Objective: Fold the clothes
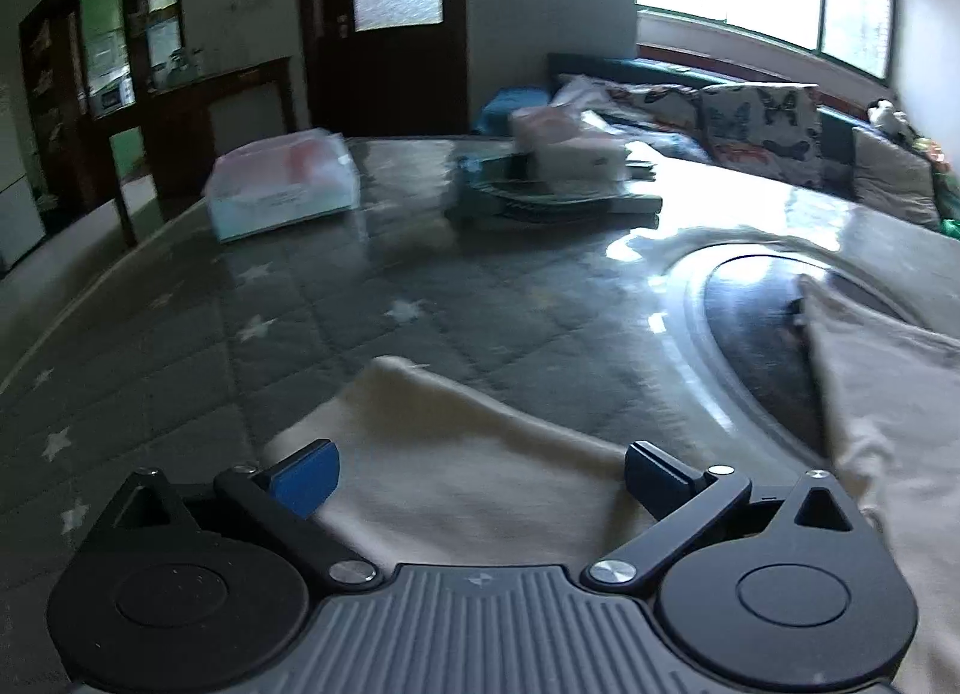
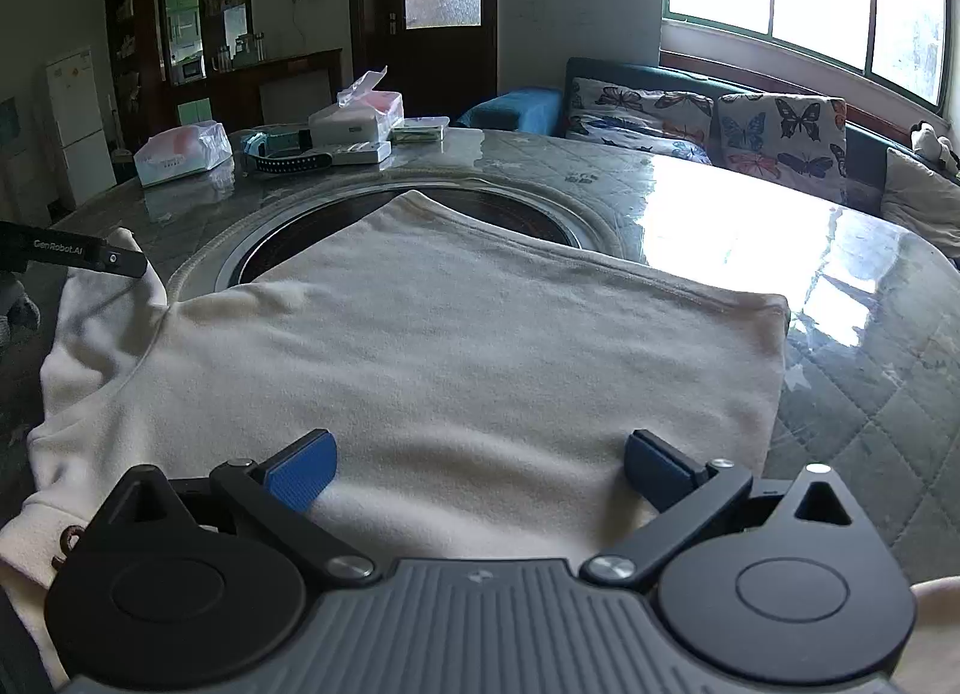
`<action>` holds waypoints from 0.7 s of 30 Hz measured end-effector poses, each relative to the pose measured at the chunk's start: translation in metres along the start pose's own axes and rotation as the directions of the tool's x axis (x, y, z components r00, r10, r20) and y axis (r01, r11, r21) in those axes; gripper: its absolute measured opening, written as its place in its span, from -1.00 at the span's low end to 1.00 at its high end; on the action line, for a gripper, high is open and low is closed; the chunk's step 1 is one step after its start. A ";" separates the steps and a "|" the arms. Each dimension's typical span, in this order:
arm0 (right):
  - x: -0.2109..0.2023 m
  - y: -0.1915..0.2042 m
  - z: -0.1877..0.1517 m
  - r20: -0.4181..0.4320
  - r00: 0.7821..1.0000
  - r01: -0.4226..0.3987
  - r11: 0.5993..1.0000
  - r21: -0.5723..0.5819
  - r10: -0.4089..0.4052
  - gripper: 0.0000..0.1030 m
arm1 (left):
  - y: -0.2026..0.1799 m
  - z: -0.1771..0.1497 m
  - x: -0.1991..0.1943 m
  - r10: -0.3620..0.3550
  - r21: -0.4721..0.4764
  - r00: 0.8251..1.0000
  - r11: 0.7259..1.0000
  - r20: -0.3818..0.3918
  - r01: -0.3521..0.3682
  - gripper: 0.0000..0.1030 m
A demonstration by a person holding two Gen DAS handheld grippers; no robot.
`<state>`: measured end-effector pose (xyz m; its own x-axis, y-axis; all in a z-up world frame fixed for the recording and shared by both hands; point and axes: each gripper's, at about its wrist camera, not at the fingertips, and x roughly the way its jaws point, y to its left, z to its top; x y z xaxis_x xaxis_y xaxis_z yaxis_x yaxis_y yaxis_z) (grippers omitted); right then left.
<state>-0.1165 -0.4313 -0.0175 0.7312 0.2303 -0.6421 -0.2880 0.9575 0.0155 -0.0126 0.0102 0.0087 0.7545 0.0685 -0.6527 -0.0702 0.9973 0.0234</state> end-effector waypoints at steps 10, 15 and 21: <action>0.000 0.000 0.000 0.002 1.000 -0.001 1.000 0.001 0.001 1.00 | 0.033 0.015 0.021 0.067 -0.056 0.998 0.996 -0.016 -0.068 1.00; 0.000 0.000 0.000 0.003 1.000 -0.002 1.000 0.001 0.002 1.00 | 0.041 0.021 0.025 0.054 -0.077 0.998 0.995 -0.033 -0.056 1.00; 0.001 0.000 0.000 0.003 1.000 -0.001 1.000 0.001 0.001 1.00 | 0.031 0.012 0.002 0.005 -0.051 1.000 0.999 -0.014 -0.006 1.00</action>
<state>-0.1159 -0.4313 -0.0179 0.7328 0.2322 -0.6395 -0.2881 0.9574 0.0175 -0.0053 0.0413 0.0172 0.7452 0.0730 -0.6629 -0.1078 0.9941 -0.0117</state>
